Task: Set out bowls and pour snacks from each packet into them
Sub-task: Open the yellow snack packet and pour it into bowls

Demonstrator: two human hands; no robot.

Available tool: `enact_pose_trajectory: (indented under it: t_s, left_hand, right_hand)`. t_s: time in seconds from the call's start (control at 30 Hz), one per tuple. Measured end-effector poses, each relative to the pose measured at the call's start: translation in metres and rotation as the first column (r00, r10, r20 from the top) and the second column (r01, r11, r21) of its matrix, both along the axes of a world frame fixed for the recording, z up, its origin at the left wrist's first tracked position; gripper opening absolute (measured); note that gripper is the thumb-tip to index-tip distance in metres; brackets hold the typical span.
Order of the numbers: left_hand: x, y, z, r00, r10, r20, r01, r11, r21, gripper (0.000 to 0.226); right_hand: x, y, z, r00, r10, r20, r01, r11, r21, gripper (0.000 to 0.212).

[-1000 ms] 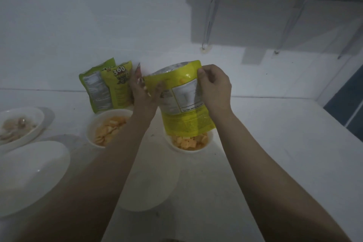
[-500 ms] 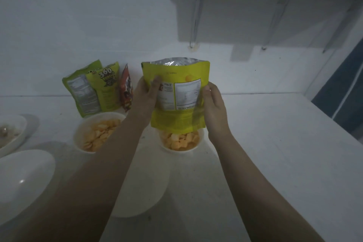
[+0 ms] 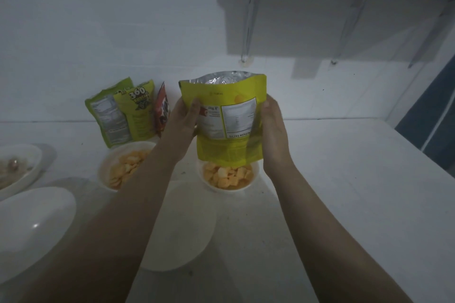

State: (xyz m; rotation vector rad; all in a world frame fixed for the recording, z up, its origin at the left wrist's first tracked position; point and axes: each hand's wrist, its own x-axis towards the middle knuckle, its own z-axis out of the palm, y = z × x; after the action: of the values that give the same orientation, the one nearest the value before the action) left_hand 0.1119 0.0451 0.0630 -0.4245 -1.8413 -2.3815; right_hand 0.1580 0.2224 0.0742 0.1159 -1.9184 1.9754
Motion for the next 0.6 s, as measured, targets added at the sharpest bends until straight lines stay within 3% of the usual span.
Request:
enact_pose_trajectory:
  t_s: [0.1,0.3,0.4,0.6]
  left_hand:
    - [0.0,-0.007,0.002,0.998,-0.063,0.022,0.063,0.998,-0.002,0.019]
    - [-0.004,-0.026,0.008,0.98,-0.19,0.063,0.194,0.978,-0.07,0.033]
    - [-0.009,-0.031,0.008,0.989,-0.143,0.039,0.146,0.985,-0.091,0.019]
    - [-0.012,-0.024,0.01,0.983,-0.181,0.017,0.182,0.973,-0.142,0.032]
  right_hand:
    - [-0.001,0.001,0.004,0.999,0.042,0.008,-0.042,0.999,0.024,0.024]
    - [-0.004,0.008,0.011,0.995,0.096,0.003,-0.096,0.992,0.083,0.02]
    - [-0.006,0.008,0.01,1.0,0.016,0.012,-0.016,1.0,0.0,0.012]
    - [-0.007,0.013,0.012,0.993,0.081,0.081,-0.076,0.995,-0.057,0.019]
